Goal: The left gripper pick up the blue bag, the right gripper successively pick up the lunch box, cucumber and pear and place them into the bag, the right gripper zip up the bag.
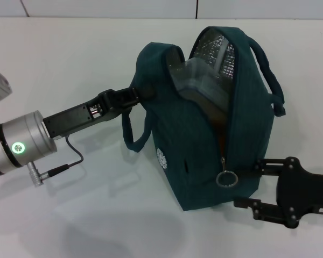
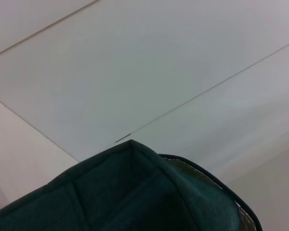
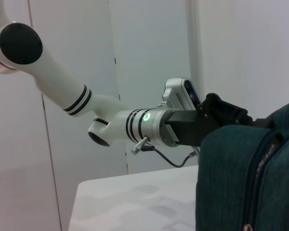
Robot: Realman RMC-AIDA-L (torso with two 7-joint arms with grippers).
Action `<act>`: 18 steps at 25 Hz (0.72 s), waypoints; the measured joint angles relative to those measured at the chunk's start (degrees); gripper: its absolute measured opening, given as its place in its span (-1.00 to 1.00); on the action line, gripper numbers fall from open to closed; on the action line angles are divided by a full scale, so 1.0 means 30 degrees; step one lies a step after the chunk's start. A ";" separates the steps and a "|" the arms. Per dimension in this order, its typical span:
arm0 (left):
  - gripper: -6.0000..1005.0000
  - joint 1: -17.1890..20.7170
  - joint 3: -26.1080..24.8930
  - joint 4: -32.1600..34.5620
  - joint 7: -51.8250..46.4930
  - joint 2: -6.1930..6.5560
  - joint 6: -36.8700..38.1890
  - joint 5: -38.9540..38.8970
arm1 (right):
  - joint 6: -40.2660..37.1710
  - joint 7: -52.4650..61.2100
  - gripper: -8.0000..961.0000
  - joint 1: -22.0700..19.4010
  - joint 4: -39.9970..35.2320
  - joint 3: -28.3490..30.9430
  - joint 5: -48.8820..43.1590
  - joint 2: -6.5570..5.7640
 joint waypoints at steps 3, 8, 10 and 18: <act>-0.89 0.0004 0.0002 0.0000 0.0000 0.0000 0.0001 0.0000 | 0.0580 -0.0002 0.08 0.0004 0.0009 -0.1446 0.1136 0.0000; -0.89 0.0081 0.0001 0.0001 0.0000 0.0000 0.0001 0.0000 | 0.1139 -0.0002 0.08 0.0012 0.0010 -0.2700 0.2222 0.0000; -0.89 0.0103 0.0001 0.0001 -0.0001 -0.0001 0.0001 -0.0001 | 0.1211 -0.0002 0.08 0.0012 0.0011 -0.2727 0.2319 0.0000; -0.89 0.0098 0.0001 0.0000 0.0000 0.0000 0.0001 0.0003 | 0.1520 0.0004 0.08 0.0012 0.0188 -0.3152 0.2855 0.0026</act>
